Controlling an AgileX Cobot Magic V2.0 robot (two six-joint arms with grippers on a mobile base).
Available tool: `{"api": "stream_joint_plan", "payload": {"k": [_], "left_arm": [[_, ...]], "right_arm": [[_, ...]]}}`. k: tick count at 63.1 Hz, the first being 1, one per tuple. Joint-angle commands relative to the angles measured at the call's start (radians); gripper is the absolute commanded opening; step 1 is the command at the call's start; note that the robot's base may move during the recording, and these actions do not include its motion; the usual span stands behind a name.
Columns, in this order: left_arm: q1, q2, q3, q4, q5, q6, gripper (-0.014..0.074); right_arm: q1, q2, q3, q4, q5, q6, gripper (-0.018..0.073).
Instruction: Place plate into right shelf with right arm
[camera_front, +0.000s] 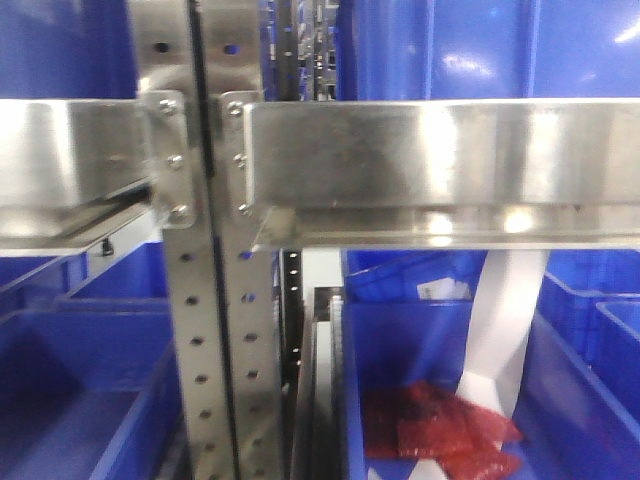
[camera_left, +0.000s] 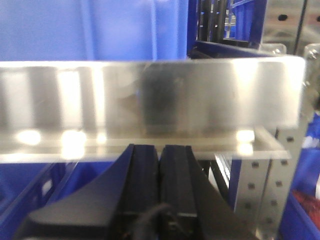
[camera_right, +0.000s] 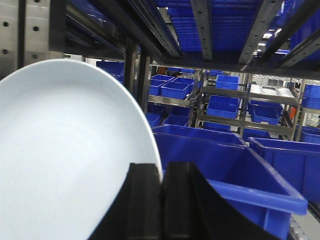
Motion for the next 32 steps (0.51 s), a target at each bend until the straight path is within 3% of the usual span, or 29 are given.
{"api": "stream_joint_plan", "payload": {"k": [1, 32], "left_arm": [[-0.001, -0.012, 0.008, -0.004, -0.083, -0.002, -0.0047], [-0.001, -0.010, 0.008, -0.004, -0.083, -0.002, -0.0047]], "right_arm": [[-0.004, 0.012, -0.026, -0.018, -0.087, -0.002, 0.0051], [-0.004, 0.012, -0.026, -0.018, -0.087, -0.002, 0.0051]]}}
